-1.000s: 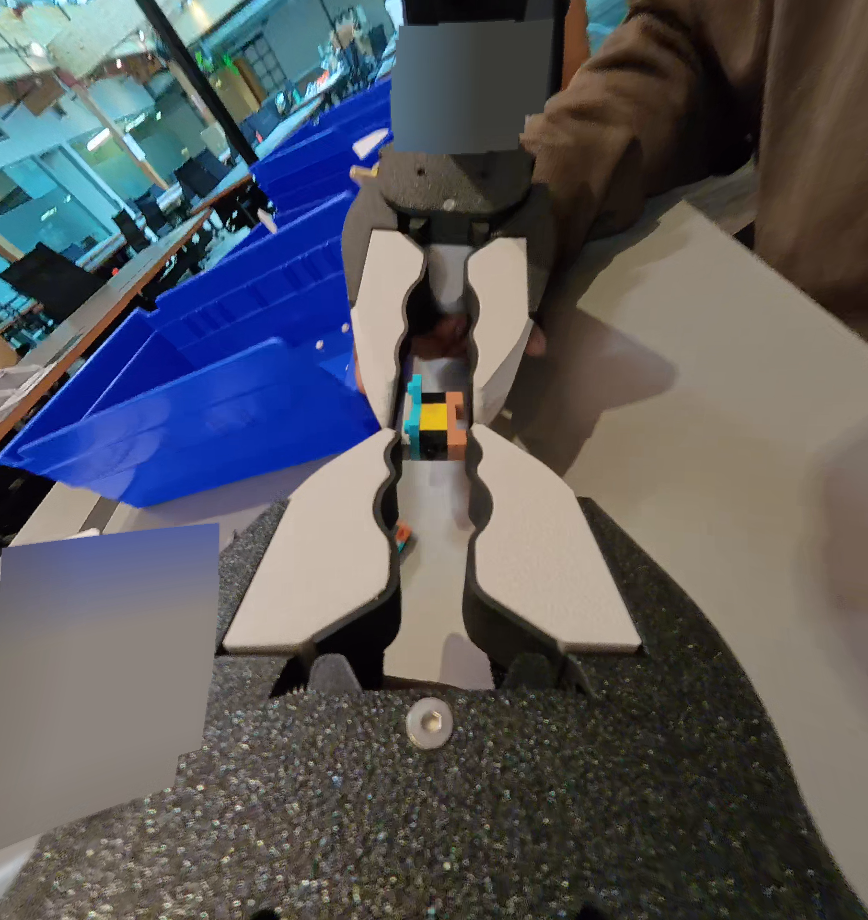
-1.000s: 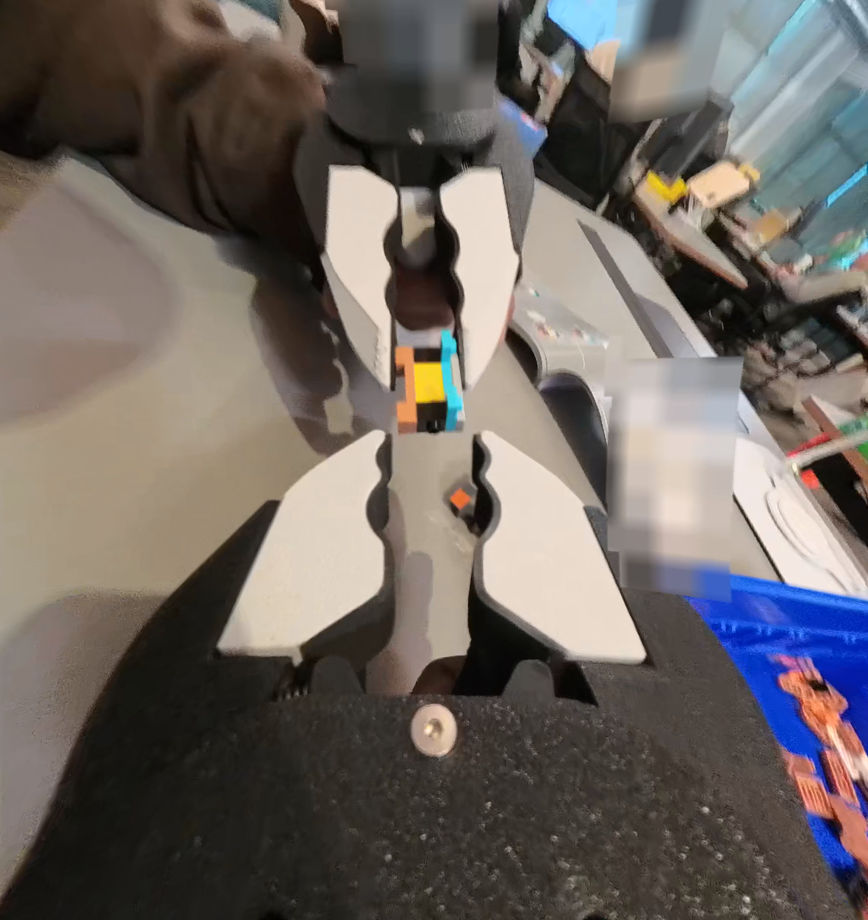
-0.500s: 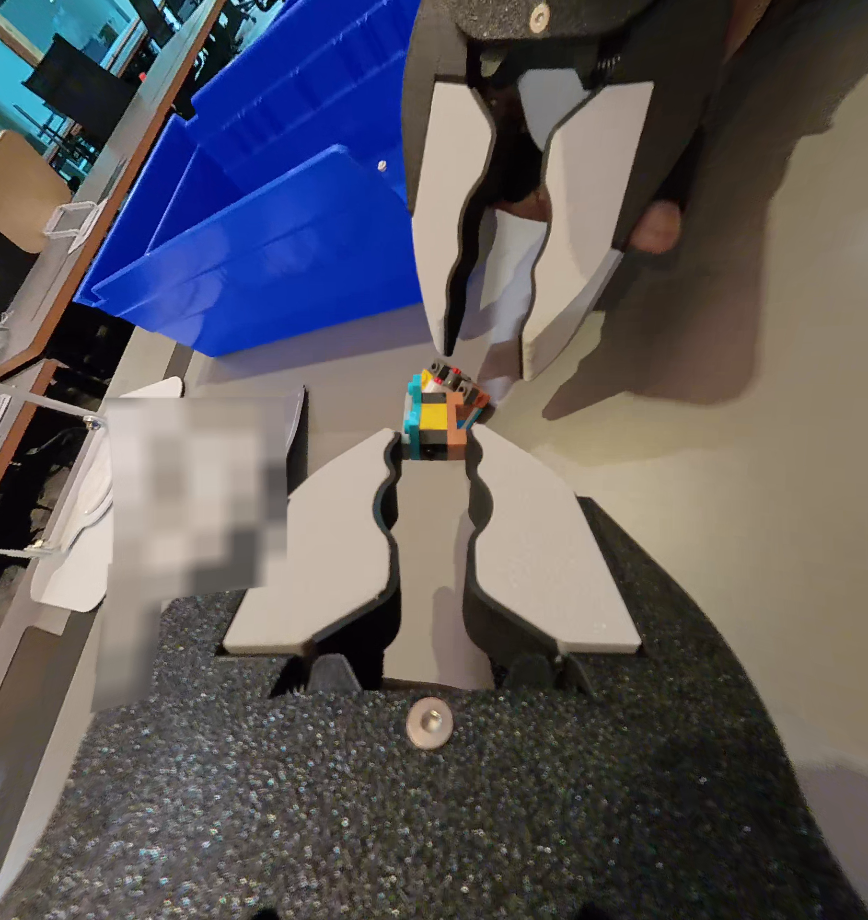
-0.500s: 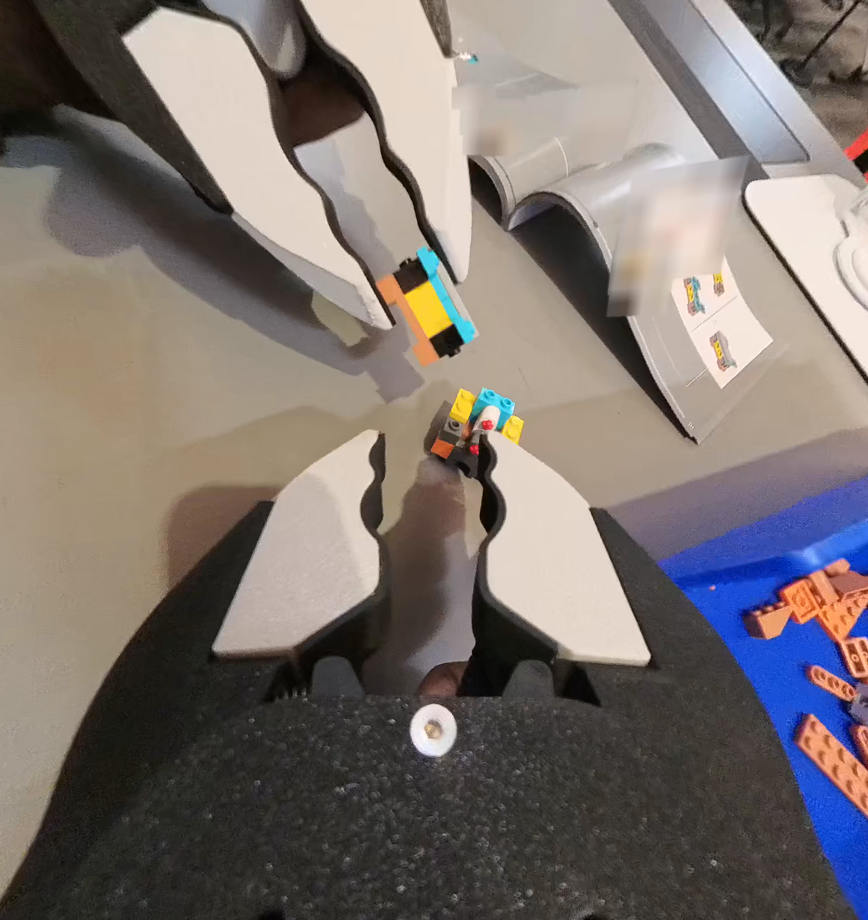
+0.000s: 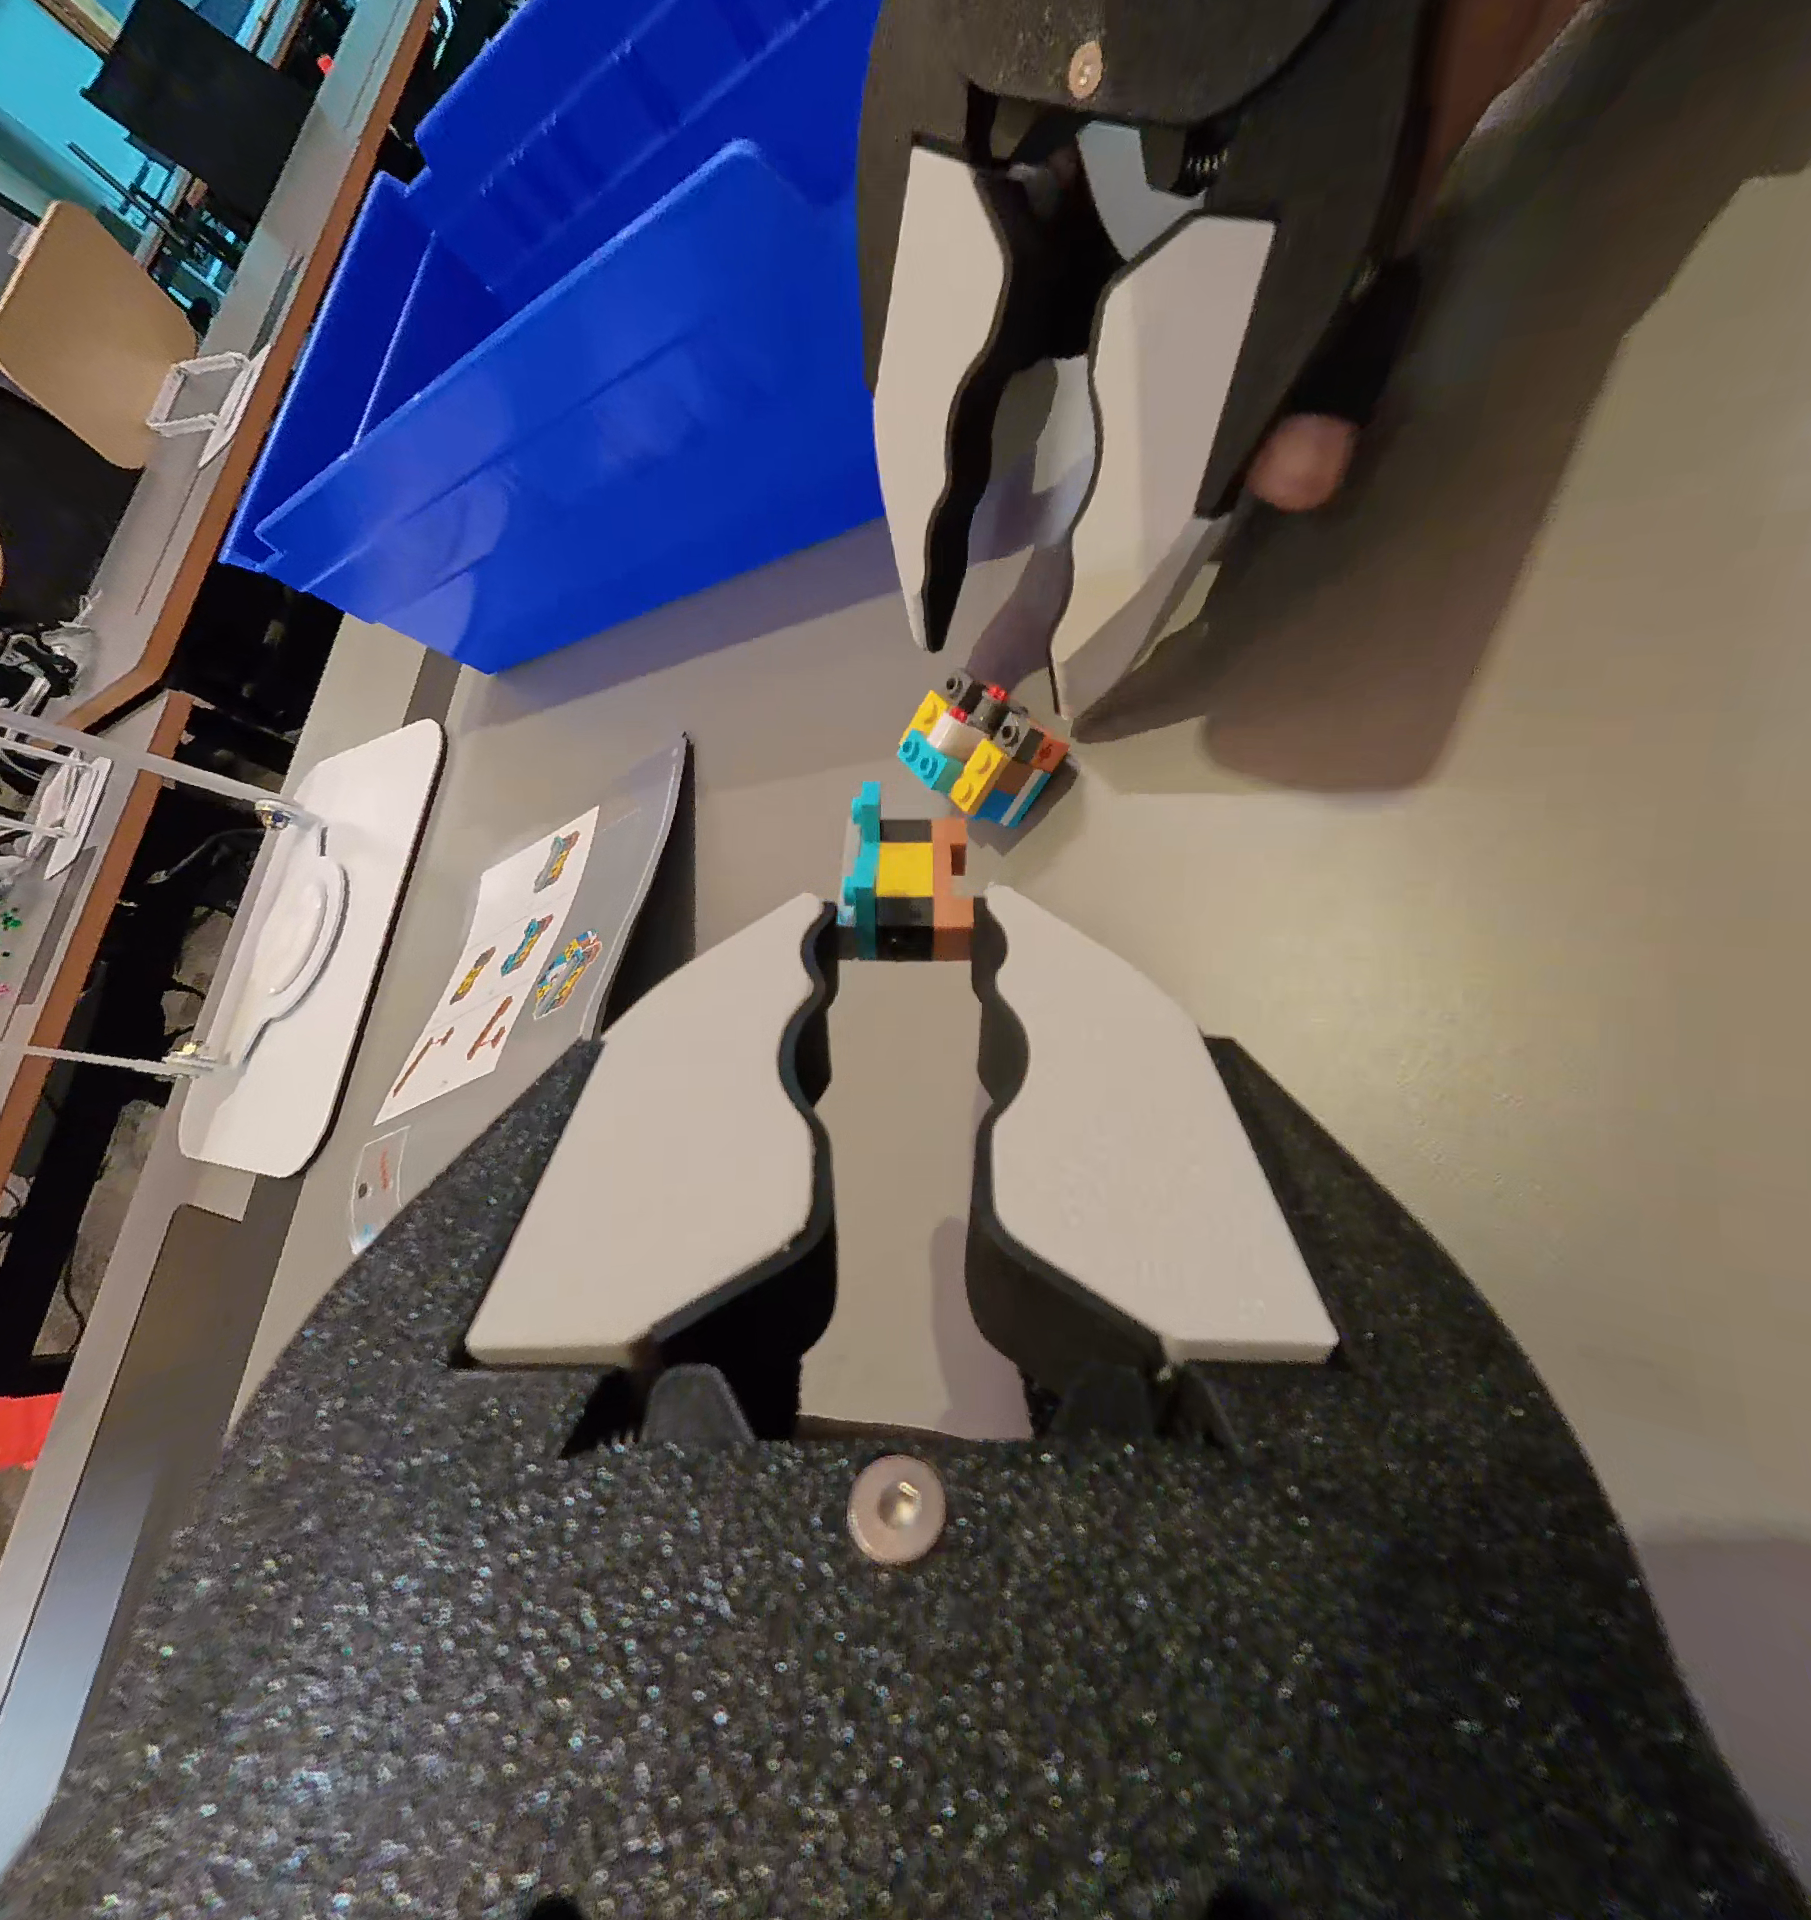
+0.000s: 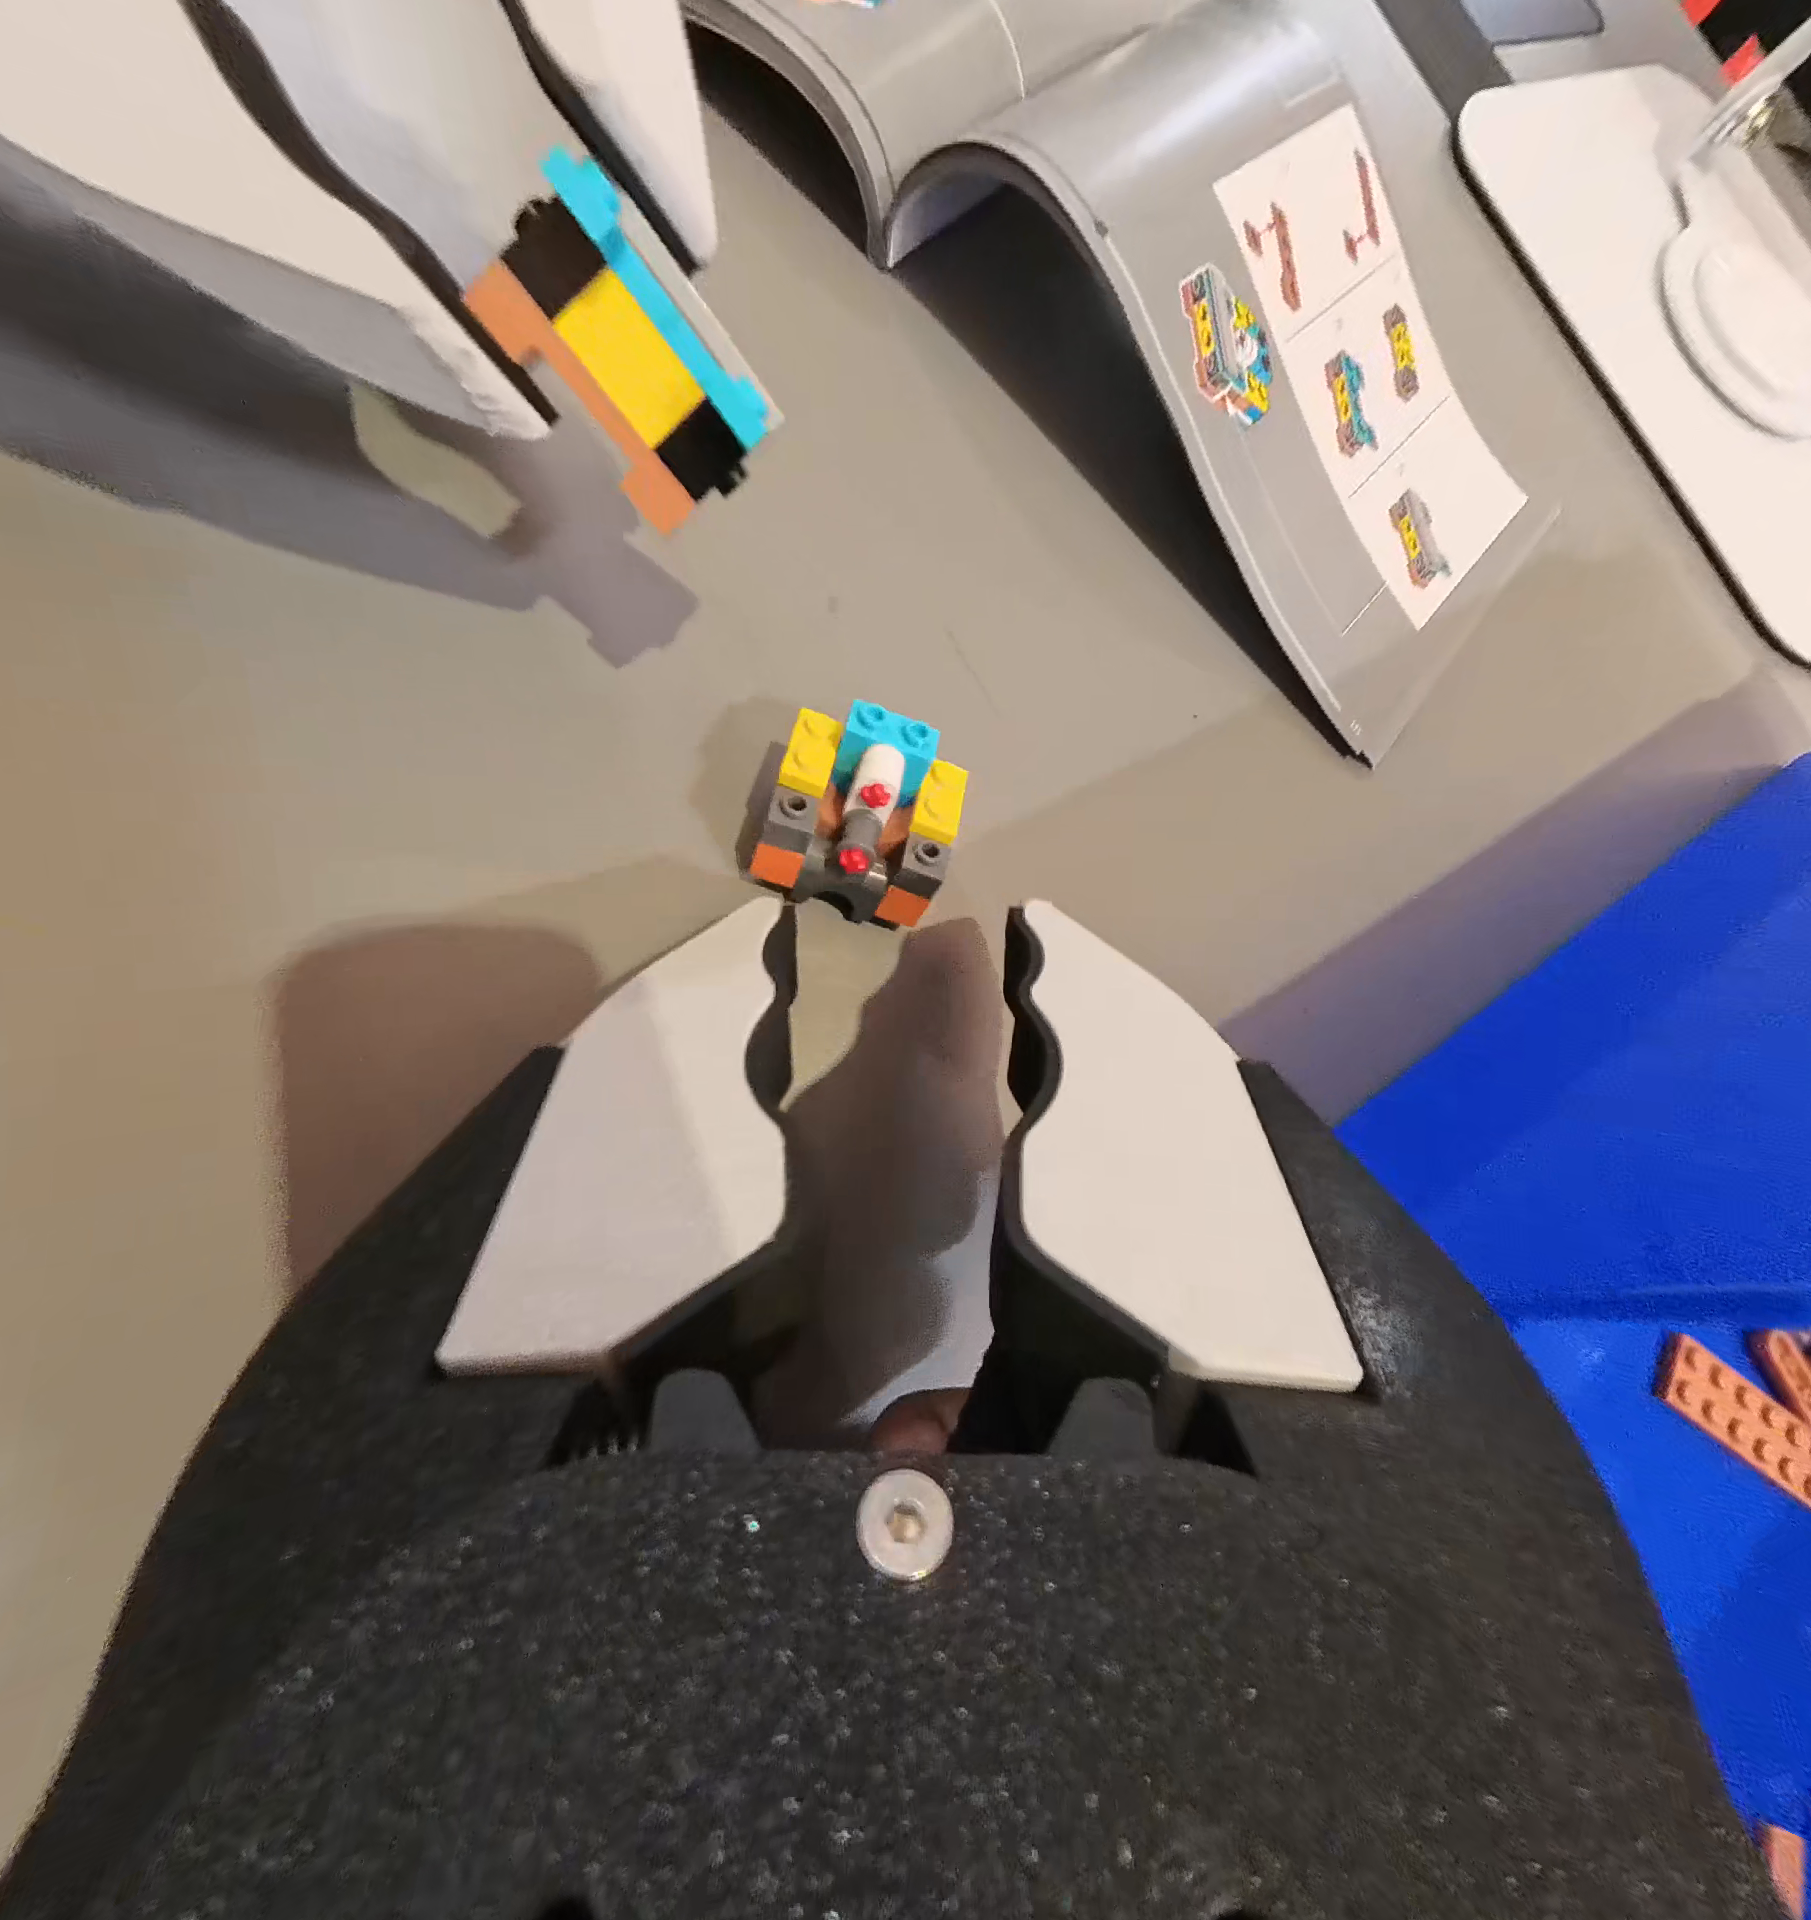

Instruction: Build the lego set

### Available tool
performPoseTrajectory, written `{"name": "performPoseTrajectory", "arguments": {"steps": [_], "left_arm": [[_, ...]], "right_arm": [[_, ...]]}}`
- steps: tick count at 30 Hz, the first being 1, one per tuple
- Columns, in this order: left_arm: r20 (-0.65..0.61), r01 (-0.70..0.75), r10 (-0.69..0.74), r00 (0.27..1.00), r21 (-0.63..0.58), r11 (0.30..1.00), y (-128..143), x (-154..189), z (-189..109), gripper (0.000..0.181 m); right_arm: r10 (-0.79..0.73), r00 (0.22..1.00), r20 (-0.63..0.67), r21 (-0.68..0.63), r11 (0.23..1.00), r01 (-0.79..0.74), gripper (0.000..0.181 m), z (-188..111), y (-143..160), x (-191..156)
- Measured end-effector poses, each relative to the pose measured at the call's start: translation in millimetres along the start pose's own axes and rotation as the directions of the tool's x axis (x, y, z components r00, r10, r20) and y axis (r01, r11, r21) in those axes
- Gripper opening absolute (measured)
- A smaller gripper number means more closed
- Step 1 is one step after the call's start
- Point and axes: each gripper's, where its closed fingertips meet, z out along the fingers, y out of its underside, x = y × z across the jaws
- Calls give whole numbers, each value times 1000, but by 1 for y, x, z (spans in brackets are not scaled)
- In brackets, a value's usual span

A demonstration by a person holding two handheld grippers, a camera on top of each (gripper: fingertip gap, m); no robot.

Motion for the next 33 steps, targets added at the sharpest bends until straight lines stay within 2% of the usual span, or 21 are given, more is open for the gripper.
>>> {"name": "performPoseTrajectory", "arguments": {"steps": [10,18,29,33], "left_arm": [[3,-19,19,1000,-24,1000,1,1,0,24],[-9,-19,19,1000,-37,999,3,3,1,24],[-55,-40,35,998,-91,995,12,11,3,24],[-48,-64,59,997,-118,991,17,10,2,24]], "right_arm": [[42,999,-19,-65,997,-44,47,5,5,12],[89,993,73,-66,994,-84,57,8,3,5],[58,966,251,-21,998,-55,49,2,-13,-41],[23,922,386,26,999,-36,47,-6,-24,-72]]}}
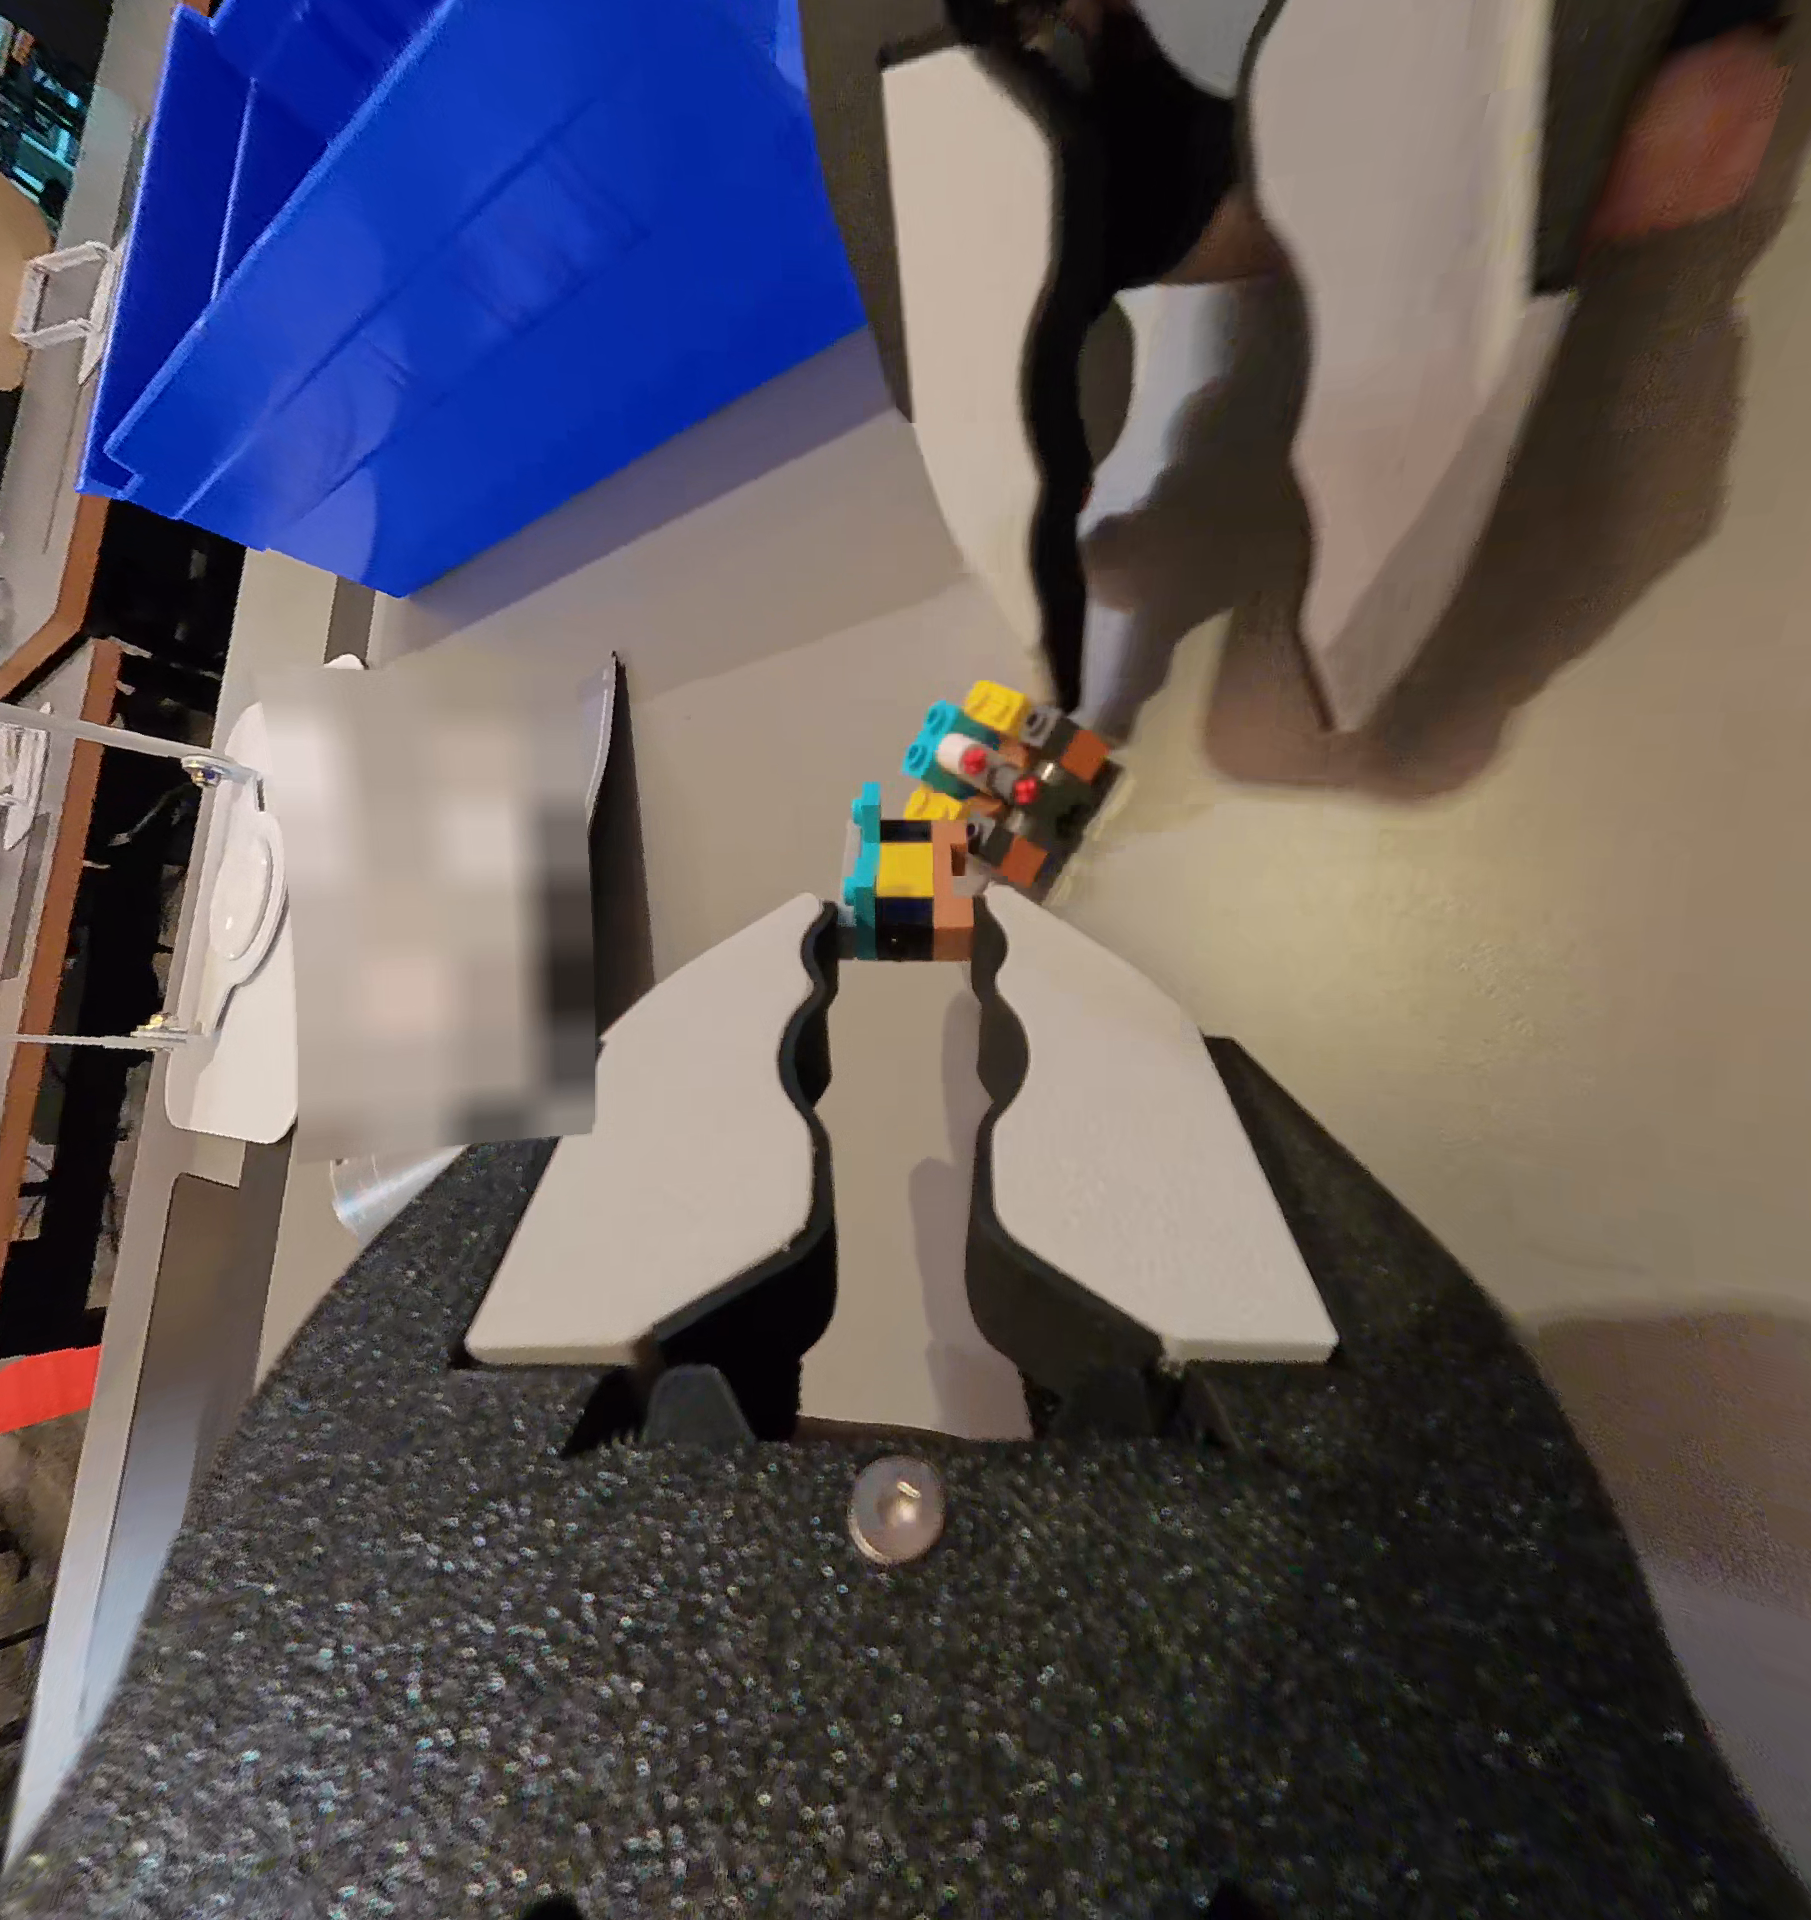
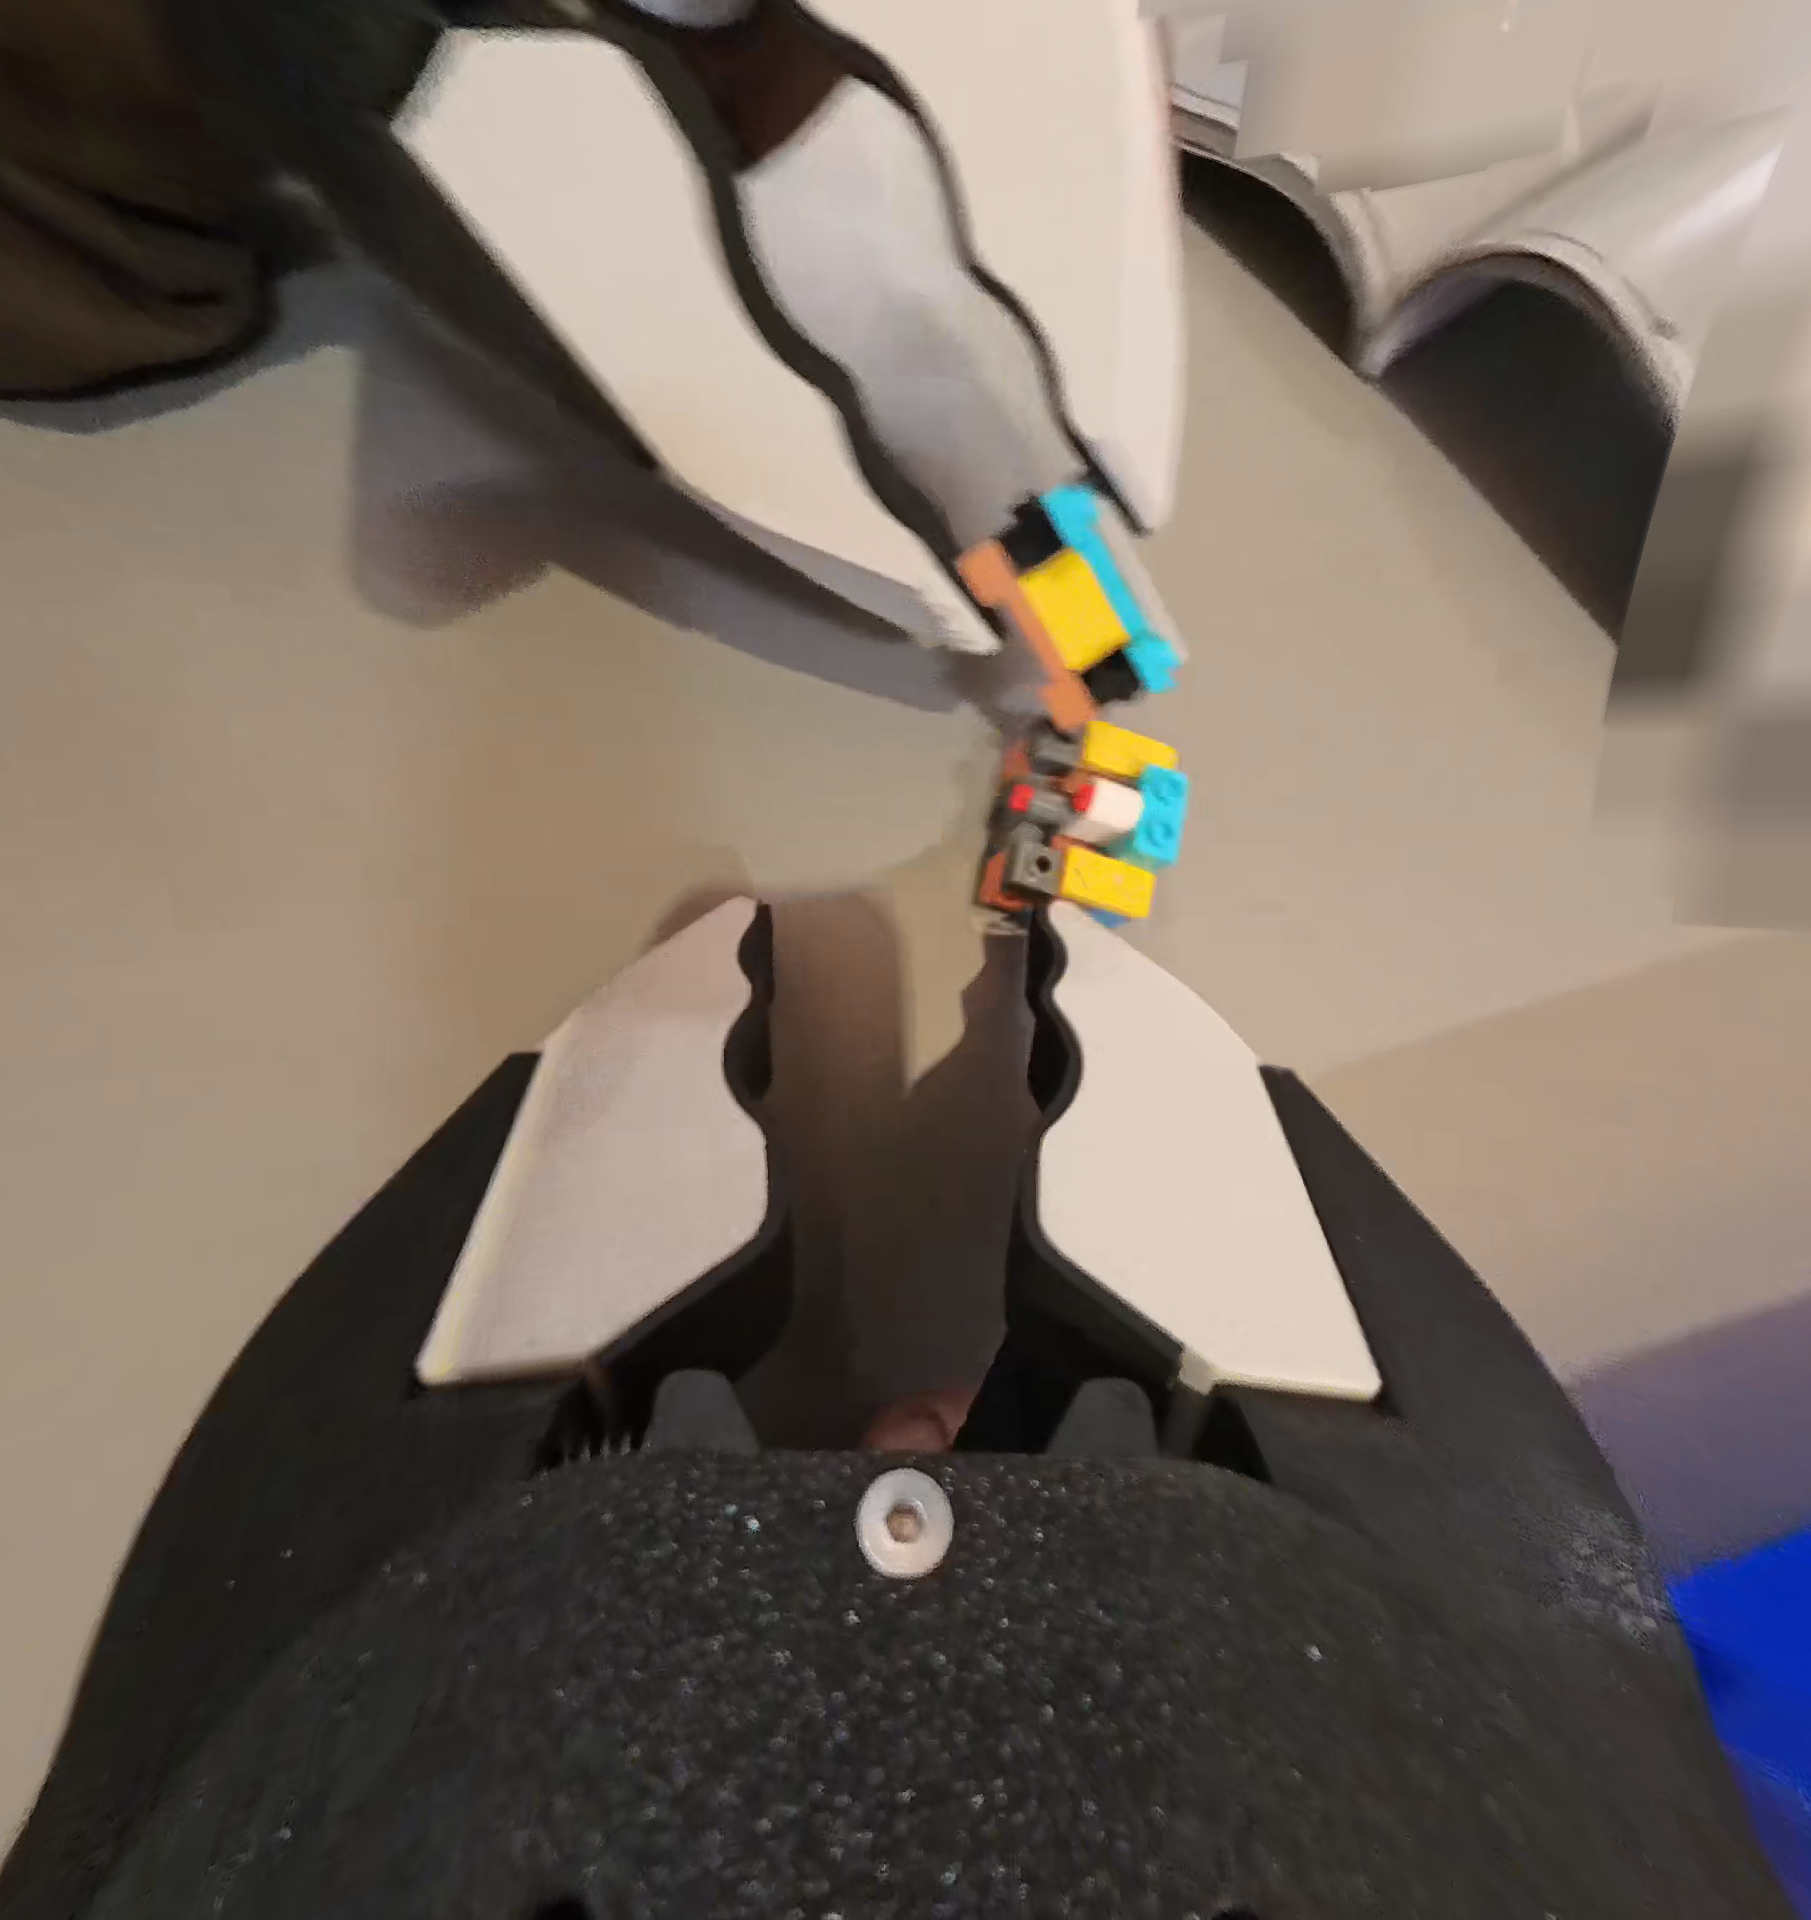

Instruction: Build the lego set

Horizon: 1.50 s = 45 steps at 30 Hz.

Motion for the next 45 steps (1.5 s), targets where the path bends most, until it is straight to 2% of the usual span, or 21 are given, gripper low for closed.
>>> {"name": "performPoseTrajectory", "arguments": {"steps": [2,7,10,16,20,25,27,35,41,45], "left_arm": [[23,-29,30,999,-28,999,4,-2,-2,24],[105,-92,103,989,-104,990,13,0,-8,24],[159,-126,152,975,-161,979,15,7,-9,25],[222,-179,268,937,-355,918,22,13,-8,25],[220,-191,295,930,-397,898,18,17,-6,25],[218,-209,333,917,-448,869,20,16,-7,25],[219,-213,344,913,-465,860,19,15,-6,24],[188,-249,366,911,-458,854,10,22,-3,25],[160,-185,254,954,-352,918,6,29,-3,30],[132,-95,130,983,-244,965,3,33,-9,36]], "right_arm": [[-7,999,36,26,1000,6,42,-2,-4,-6],[42,999,-32,60,997,-40,40,-13,-4,18],[79,993,-87,32,997,-77,48,-8,2,32],[13,999,-32,-9,1000,-13,48,4,4,8],[-37,999,15,6,999,37,48,4,2,-7],[3,999,-32,14,1000,-3,46,-1,2,8],[16,1000,-13,18,1000,-16,47,2,2,7],[-68,997,34,20,997,68,47,6,-1,-11],[-94,995,37,5,996,94,46,5,4,-10],[-96,994,41,6,995,96,46,4,5,-9]]}}
